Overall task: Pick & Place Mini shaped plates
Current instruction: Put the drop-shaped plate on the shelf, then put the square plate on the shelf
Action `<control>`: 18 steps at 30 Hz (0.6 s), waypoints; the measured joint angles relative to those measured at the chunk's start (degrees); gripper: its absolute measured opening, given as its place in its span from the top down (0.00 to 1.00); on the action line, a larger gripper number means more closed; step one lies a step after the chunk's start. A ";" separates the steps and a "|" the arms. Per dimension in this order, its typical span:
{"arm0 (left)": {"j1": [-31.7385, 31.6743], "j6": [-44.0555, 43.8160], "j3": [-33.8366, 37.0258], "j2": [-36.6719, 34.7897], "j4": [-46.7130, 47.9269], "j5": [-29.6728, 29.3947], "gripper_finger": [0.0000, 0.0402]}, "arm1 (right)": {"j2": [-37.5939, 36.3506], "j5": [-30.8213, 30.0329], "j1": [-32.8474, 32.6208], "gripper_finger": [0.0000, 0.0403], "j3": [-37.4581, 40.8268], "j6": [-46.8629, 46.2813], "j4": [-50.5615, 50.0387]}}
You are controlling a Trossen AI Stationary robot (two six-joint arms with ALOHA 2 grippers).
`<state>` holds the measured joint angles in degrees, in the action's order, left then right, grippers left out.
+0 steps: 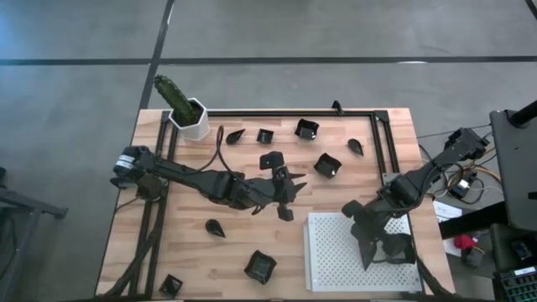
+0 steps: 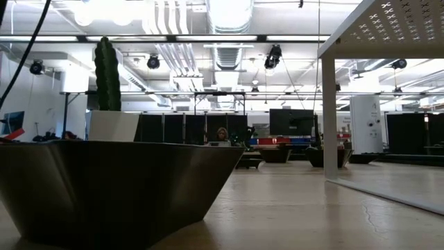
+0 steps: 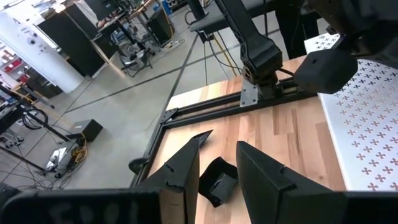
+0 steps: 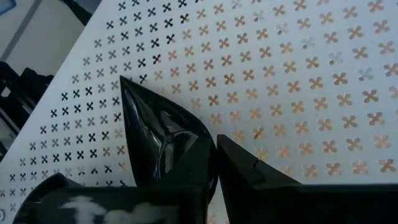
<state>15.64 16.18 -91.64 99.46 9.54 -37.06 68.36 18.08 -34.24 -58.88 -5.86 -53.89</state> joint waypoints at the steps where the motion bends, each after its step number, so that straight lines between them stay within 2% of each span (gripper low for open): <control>1: 0.00 -0.19 0.00 0.00 0.00 0.00 0.74 | 0.00 -0.02 0.00 0.93 0.04 0.01 -0.02; 18: -0.03 -1.53 0.02 0.01 1.50 -0.04 0.74 | -0.11 -0.18 0.00 0.75 -0.31 4.30 -0.44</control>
<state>15.61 14.65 -91.61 99.47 11.04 -37.10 68.25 17.90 -34.24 -59.19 -1.56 -54.33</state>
